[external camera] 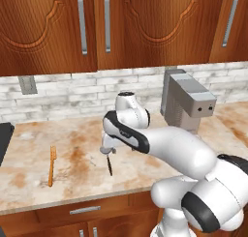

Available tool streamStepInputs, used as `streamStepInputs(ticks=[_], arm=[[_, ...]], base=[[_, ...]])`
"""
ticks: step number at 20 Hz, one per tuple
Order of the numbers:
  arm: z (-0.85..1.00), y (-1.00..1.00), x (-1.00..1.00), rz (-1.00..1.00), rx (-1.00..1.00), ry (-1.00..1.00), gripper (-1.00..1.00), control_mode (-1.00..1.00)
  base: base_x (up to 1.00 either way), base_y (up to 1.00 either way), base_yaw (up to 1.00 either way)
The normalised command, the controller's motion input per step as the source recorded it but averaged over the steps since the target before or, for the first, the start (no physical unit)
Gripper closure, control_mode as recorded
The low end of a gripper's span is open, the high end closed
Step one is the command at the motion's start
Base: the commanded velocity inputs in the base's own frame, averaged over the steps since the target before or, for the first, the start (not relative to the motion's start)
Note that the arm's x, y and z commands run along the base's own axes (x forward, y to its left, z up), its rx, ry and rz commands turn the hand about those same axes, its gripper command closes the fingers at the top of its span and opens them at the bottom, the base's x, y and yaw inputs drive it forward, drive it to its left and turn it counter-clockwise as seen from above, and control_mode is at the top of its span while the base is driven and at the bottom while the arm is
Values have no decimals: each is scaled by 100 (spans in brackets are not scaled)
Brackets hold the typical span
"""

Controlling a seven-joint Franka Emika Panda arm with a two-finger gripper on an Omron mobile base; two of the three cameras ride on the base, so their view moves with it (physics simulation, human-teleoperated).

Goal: Take the fork and place it on the left side of the plate. Then take the spoon and place it on the right side of the plate. Make sure they're directly next to the plate.

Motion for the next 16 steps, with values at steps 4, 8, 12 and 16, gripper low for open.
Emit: streamStepInputs(ticks=[4,8,12,16], arm=[[-33,27,0,-2,-2,0,-100,-100],[-30,24,0,0,-4,-1,-100,-100],[-27,11,3,0,-2,-1,-100,-100],[-28,1,11,0,0,0,-100,-100]], base=[[0,0,0],[0,0,0],[0,0,0],[0,0,0]])
